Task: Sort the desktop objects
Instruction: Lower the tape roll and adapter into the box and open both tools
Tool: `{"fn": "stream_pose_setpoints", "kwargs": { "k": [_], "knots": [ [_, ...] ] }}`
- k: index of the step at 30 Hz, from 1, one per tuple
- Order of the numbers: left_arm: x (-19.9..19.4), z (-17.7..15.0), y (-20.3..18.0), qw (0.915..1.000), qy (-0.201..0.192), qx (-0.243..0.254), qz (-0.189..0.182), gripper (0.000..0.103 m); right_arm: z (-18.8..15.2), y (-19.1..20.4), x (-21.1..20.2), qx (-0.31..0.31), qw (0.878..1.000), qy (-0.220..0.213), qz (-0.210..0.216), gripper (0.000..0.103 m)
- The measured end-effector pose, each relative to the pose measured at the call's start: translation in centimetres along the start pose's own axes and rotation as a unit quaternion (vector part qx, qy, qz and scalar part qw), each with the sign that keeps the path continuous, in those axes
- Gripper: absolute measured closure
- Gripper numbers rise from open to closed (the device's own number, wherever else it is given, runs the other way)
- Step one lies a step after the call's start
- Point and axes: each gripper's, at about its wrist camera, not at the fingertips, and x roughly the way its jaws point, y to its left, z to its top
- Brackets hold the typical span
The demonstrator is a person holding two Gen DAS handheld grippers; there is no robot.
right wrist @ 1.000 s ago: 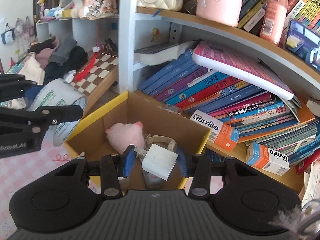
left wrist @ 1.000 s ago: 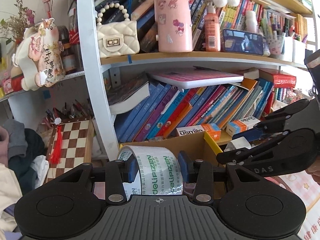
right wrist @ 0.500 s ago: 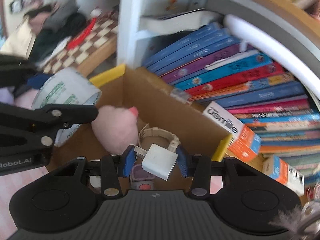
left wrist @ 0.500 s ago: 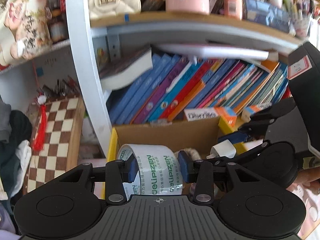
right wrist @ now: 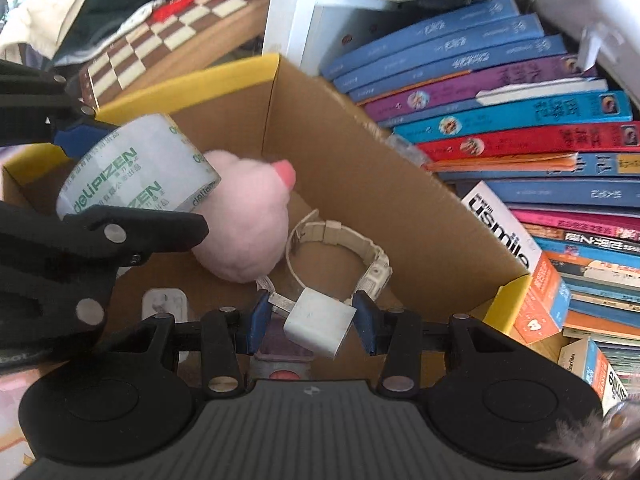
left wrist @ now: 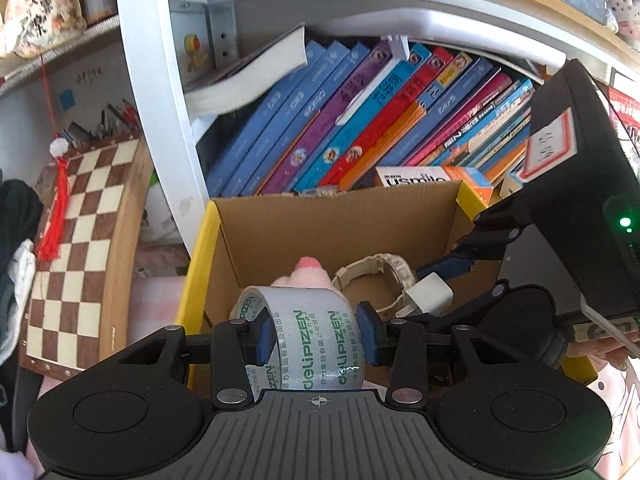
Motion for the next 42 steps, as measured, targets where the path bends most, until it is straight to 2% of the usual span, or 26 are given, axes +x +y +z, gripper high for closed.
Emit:
{"fn": "stream_pose_setpoints", "kwargs": {
  "k": [6,19,21,25,26,31,36,38,42],
  "knots": [
    [0.5,-0.1,-0.2,1.0000,0.002,0.001,0.000,0.063,0.1,0.5,0.7,-0.021,1.000,0.015,0.001,0.060],
    [0.1,-0.6,0.9,0.9987,0.022,-0.041,-0.018,0.061,0.0,0.5,0.7,-0.018,1.000,0.014,-0.002,0.060],
    [0.0,-0.7,1.1,0.9983,0.025,-0.048,-0.021,0.058,0.0,0.5,0.7,-0.015,1.000,0.015,-0.003,0.060],
    [-0.7,-0.7,1.5,0.9979,0.022,-0.056,-0.022,0.040,0.0,0.4,0.6,-0.008,1.000,0.013,-0.006,0.060],
    [-1.0,-0.7,1.6,0.9980,0.016,-0.056,-0.023,0.033,0.0,0.4,0.5,-0.007,1.000,0.013,-0.007,0.060],
    [-3.3,-0.6,1.2,0.9987,-0.037,-0.032,-0.012,0.019,0.1,0.7,0.2,-0.006,1.000,0.009,-0.012,0.058],
    [-5.2,-0.4,0.7,0.9981,-0.060,-0.006,-0.007,0.017,0.3,0.9,-0.6,0.004,1.000,0.000,-0.017,0.045],
    [-5.8,-0.5,0.6,0.9978,-0.066,-0.005,-0.004,0.017,0.4,1.1,-1.2,0.004,1.000,-0.004,-0.020,0.035],
    [-7.1,-0.6,0.7,0.9972,-0.075,-0.006,-0.004,0.017,0.4,1.6,-2.7,0.006,1.000,-0.016,-0.021,0.033]
  ]
}}
